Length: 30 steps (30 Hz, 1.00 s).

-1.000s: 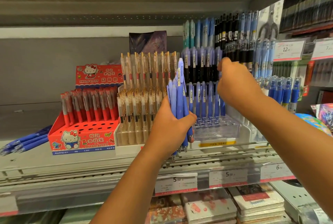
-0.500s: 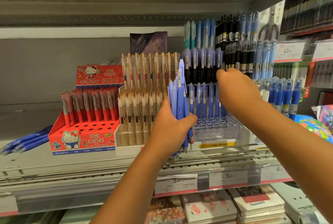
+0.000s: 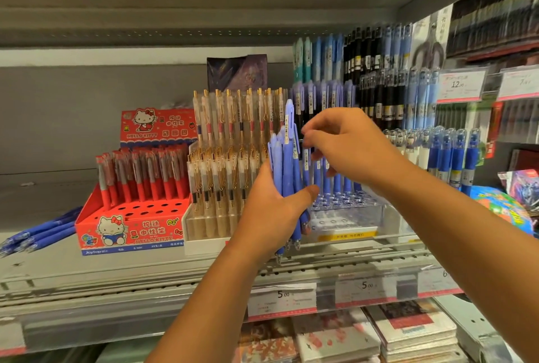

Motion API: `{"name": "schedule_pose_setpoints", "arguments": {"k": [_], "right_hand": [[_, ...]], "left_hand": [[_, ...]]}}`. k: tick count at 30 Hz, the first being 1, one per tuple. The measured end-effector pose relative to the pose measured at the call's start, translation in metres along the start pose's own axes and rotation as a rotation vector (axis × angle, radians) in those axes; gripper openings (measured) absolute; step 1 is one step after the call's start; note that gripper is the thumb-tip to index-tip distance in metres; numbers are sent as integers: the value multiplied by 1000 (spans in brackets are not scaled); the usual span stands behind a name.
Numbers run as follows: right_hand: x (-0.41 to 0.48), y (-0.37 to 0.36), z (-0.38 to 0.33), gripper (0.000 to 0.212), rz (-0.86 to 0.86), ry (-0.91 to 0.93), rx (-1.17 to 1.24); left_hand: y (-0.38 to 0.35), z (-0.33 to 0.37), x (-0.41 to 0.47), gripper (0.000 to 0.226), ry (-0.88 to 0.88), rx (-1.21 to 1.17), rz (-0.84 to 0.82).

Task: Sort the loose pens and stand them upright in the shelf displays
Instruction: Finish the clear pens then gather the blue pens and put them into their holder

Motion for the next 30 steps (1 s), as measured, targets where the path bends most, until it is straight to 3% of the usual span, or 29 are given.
{"name": "schedule_pose_setpoints", "arguments": {"k": [4, 14, 24, 27, 30], "right_hand": [[-9, -11, -4, 8, -79, 20, 291], [-10, -6, 8, 34, -32, 32, 345], [-8, 8, 26, 32, 119, 12, 527], [-7, 22, 25, 31, 247, 63, 445], [-9, 25, 19, 31, 323, 160, 214]], "left_hand": [[-1, 4, 0, 50, -22, -17, -4], [-6, 9, -4, 49, -35, -4, -19], [2, 4, -3, 26, -39, -14, 65], [7, 5, -5, 22, -70, -42, 111], [7, 5, -5, 21, -66, -41, 110]]}}
Point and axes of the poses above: each hand's wrist, its own x-axis towards the middle knuckle, its own y-axis out of the back of the hand, z = x × y, the point moved 8 cm from there along x, towards the middle knuckle, and after that the axes turned 10 degrees about -z, right-handed, at the moved point
